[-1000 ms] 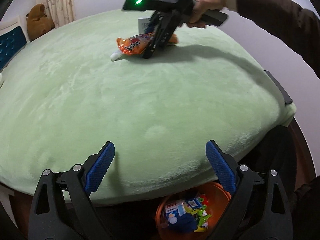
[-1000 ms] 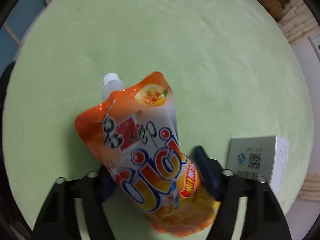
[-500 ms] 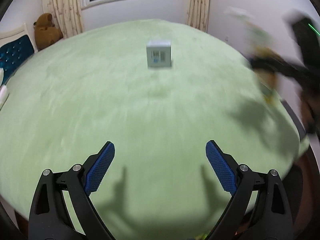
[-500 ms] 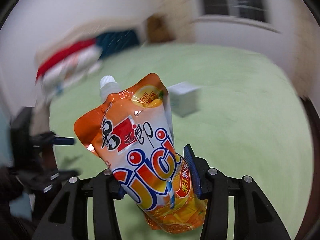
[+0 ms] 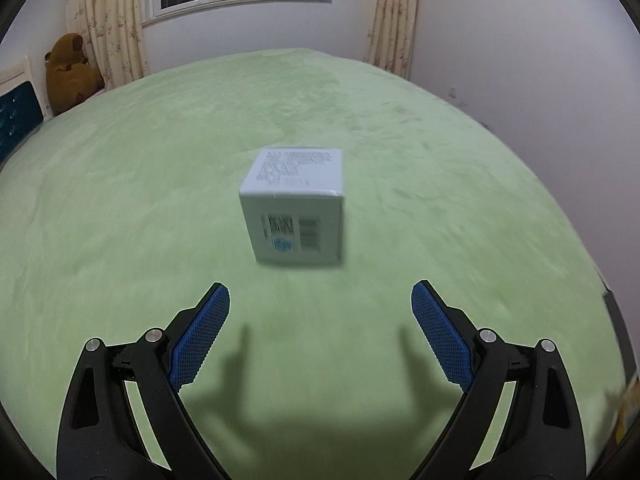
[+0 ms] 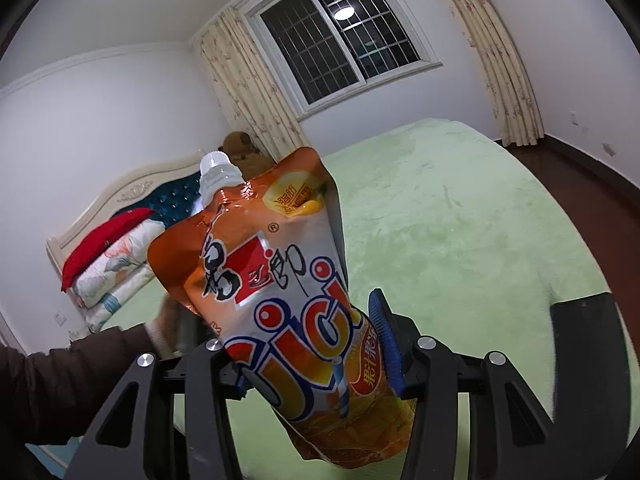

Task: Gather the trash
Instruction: 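Grasp the orange jelly pouch with the right tool while the left tool grasps the white box, then carry the pouch and white box to the orange bucket and open both tools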

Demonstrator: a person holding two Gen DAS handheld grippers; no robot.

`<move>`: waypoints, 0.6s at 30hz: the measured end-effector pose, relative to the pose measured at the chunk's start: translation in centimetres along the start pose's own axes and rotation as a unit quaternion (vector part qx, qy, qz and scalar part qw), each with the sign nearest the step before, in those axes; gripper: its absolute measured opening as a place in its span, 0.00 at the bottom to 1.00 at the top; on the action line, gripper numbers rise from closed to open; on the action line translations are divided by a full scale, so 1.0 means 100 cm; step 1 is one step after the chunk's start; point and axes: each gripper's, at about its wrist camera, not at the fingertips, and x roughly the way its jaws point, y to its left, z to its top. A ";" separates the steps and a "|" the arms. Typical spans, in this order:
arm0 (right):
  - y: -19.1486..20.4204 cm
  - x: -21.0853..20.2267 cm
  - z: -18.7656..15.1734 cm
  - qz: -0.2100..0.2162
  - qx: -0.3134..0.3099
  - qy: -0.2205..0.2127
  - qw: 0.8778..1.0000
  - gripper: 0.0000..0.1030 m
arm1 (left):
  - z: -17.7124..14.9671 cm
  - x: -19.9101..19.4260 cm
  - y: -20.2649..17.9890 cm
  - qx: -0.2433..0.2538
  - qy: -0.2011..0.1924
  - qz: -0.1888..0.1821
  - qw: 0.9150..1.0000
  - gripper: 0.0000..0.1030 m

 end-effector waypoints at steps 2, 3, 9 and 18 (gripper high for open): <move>0.000 0.002 0.000 0.006 -0.004 -0.001 1.000 0.47 | 0.011 0.017 0.003 0.001 0.006 0.009 1.000 0.87; -0.001 -0.001 -0.003 0.008 -0.007 -0.001 1.000 0.47 | 0.015 0.022 0.003 0.002 0.006 0.012 1.000 0.87; 0.000 0.005 -0.006 0.004 -0.006 -0.002 1.000 0.48 | 0.035 0.047 0.010 -0.001 -0.006 0.044 0.999 0.87; 0.004 0.022 -0.011 0.007 0.002 0.015 1.000 0.48 | 0.045 0.067 0.013 -0.014 0.002 0.070 0.997 0.58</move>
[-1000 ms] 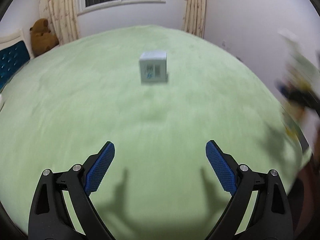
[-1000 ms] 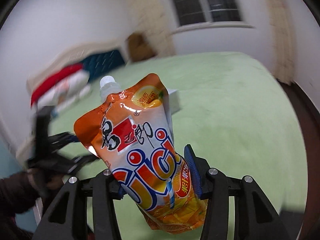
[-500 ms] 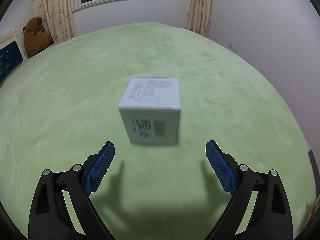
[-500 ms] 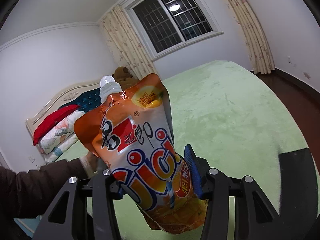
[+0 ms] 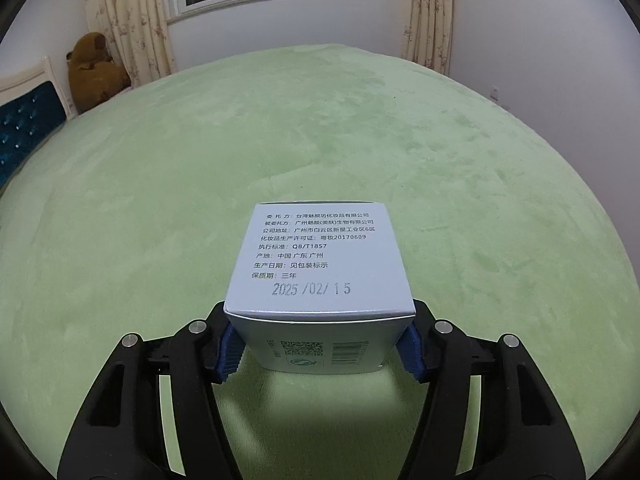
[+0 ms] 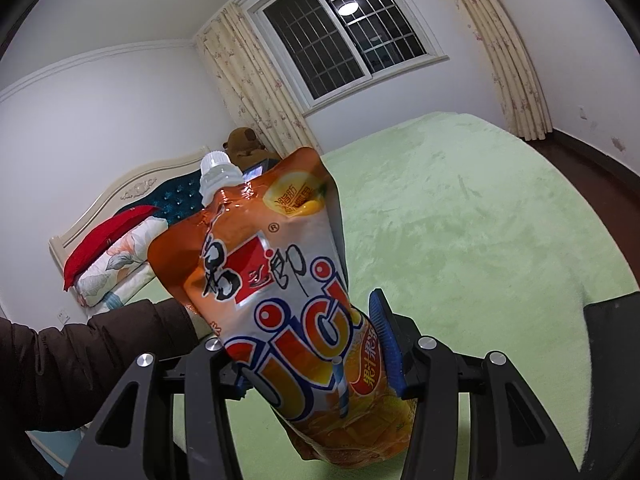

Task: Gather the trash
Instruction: 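Carry the pouch and white box to the orange bucket and open both tools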

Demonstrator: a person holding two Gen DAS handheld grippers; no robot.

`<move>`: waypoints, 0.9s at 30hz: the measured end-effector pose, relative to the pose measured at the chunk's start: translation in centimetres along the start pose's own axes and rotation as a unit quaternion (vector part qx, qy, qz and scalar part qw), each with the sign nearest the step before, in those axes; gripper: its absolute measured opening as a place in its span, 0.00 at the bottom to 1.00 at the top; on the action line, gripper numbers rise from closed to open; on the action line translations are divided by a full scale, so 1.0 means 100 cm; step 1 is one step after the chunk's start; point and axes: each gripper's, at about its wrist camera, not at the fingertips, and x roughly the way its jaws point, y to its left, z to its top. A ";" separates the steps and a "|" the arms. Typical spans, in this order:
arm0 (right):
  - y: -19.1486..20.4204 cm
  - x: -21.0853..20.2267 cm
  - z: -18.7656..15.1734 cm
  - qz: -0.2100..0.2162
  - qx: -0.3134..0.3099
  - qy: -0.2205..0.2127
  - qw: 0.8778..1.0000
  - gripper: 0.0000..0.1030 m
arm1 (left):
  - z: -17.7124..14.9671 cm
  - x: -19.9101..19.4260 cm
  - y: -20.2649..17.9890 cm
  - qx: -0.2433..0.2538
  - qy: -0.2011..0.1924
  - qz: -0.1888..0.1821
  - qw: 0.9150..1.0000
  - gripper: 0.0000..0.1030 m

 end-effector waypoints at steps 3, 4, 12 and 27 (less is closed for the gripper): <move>0.004 0.000 -0.001 -0.006 -0.005 0.006 1.000 0.48 | -0.003 -0.011 -0.005 0.011 -0.004 0.022 1.000 0.58; 0.006 -0.001 -0.001 -0.010 -0.006 0.007 1.000 0.48 | -0.005 -0.017 -0.007 0.015 -0.006 0.029 0.999 0.58; 0.026 -0.013 -0.007 -0.016 0.011 0.022 1.000 0.48 | -0.035 -0.107 -0.017 0.025 -0.042 0.042 0.998 0.58; 0.074 -0.034 -0.043 -0.010 0.006 0.073 0.997 0.48 | -0.162 -0.243 -0.014 -0.015 -0.036 0.034 0.999 0.58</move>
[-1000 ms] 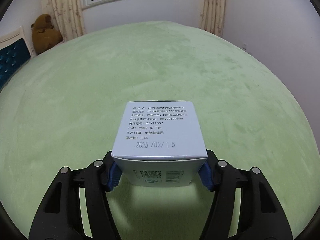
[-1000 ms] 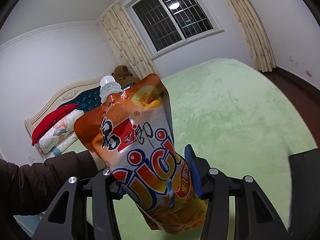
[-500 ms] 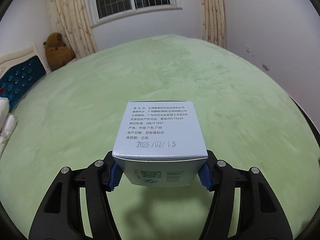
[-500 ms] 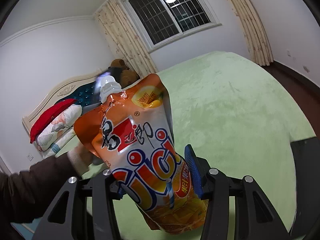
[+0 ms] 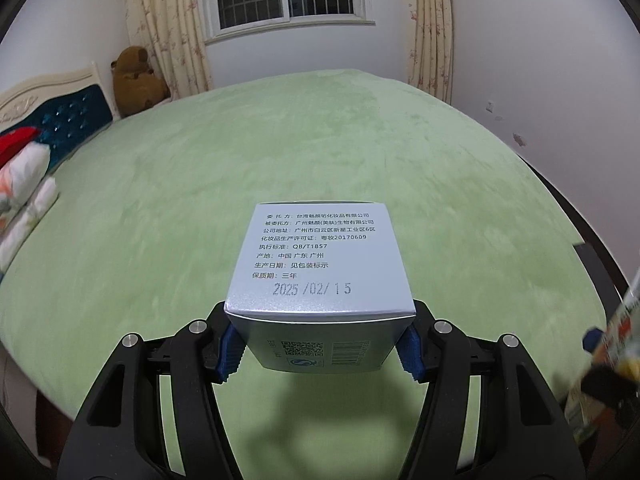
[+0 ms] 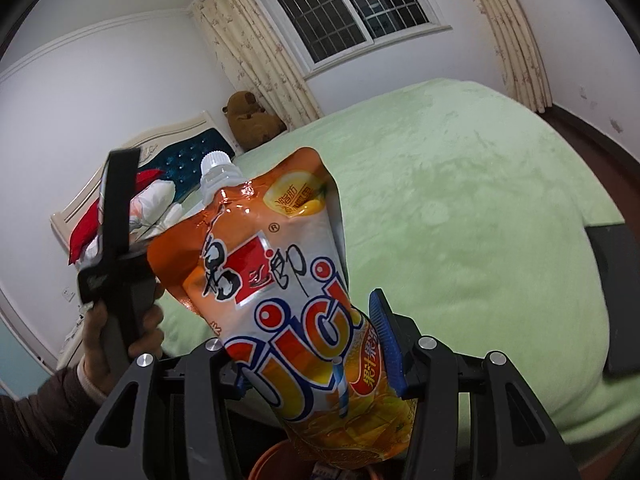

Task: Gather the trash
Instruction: 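Carry the pouch and white box to the orange bucket and open both tools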

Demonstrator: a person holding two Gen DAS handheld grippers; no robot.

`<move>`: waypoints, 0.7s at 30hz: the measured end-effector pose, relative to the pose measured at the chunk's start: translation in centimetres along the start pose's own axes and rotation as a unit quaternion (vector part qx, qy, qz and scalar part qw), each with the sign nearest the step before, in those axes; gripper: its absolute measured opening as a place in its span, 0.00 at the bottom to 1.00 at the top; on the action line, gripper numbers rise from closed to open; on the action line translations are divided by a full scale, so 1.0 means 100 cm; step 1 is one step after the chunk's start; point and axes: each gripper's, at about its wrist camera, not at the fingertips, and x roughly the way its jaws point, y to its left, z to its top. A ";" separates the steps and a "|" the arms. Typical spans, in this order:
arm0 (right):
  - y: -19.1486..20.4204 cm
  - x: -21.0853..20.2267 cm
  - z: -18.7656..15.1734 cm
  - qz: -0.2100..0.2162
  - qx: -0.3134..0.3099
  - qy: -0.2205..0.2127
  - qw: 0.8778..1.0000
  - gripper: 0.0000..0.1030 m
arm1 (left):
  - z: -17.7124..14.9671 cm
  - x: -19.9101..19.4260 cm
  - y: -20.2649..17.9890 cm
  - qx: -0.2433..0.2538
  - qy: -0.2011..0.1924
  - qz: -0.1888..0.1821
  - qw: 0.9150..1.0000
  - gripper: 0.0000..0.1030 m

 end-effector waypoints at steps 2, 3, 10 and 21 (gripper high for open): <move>0.006 -0.001 -0.005 -0.001 -0.007 0.006 1.000 0.48 | -0.013 -0.010 0.002 -0.006 0.003 -0.003 1.000 0.58; 0.011 -0.002 -0.008 0.000 -0.011 0.010 1.000 0.48 | -0.019 -0.014 0.003 -0.008 0.004 -0.005 1.000 0.58; 0.031 -0.003 -0.032 0.010 -0.035 0.043 0.998 0.48 | -0.081 -0.046 0.006 -0.021 0.032 -0.047 0.998 0.58; 0.032 0.024 -0.099 0.025 -0.026 0.161 0.986 0.48 | -0.201 -0.049 0.000 0.041 0.130 -0.096 0.986 0.58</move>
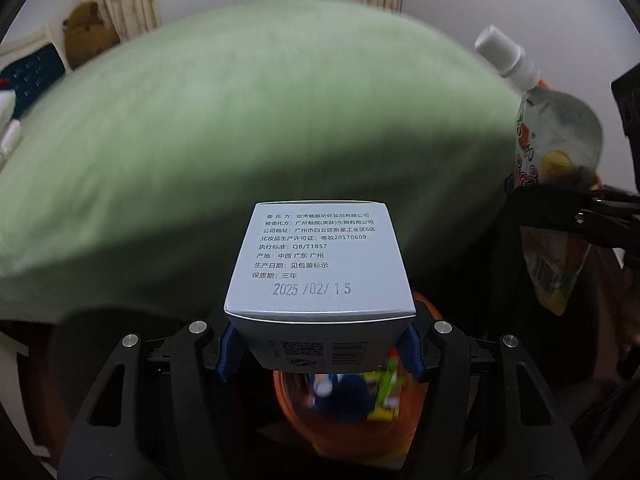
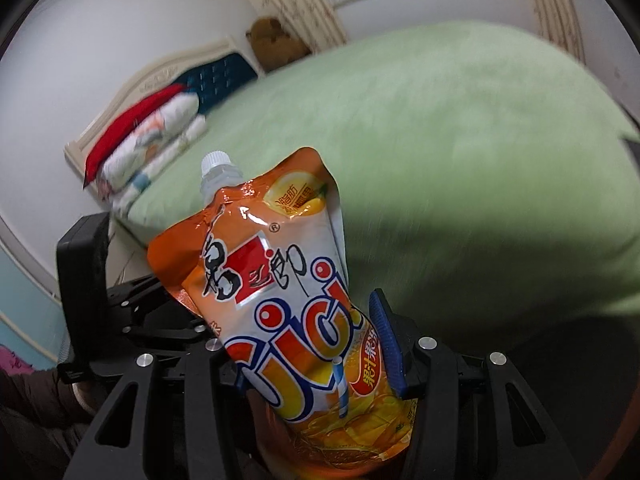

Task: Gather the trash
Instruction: 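Carry the pouch and white box to the orange bucket and open both tools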

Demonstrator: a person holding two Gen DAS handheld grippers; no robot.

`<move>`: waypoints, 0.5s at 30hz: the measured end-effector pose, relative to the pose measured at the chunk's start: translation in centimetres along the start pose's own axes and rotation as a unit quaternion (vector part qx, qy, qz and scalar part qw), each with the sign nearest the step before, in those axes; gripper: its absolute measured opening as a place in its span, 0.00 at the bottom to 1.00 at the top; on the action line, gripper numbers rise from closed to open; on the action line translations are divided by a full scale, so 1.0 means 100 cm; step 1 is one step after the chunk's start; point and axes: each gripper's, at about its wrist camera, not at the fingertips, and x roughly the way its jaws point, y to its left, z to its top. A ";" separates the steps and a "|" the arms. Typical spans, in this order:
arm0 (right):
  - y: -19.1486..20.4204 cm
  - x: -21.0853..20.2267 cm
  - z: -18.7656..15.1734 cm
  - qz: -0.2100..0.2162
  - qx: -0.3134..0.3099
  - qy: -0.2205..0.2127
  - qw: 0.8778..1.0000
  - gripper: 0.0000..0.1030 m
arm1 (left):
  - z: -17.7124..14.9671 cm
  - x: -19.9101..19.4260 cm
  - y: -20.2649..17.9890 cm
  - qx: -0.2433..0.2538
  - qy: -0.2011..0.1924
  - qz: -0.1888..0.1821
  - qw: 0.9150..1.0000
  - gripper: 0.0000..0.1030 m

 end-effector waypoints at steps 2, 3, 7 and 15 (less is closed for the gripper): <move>-0.003 0.016 -0.010 -0.008 0.011 0.026 1.000 0.48 | -0.010 0.023 0.000 0.006 0.032 0.015 0.999 0.58; -0.007 0.028 -0.014 -0.021 0.015 0.046 0.999 0.48 | -0.013 0.034 0.000 0.006 0.049 0.017 0.999 0.58; -0.015 0.051 -0.029 -0.045 0.022 0.088 0.995 0.48 | -0.022 0.077 0.006 -0.013 0.126 0.002 0.992 0.58; -0.024 0.083 -0.043 -0.050 0.037 0.151 0.987 0.48 | -0.028 0.108 0.018 -0.042 0.184 -0.011 0.982 0.58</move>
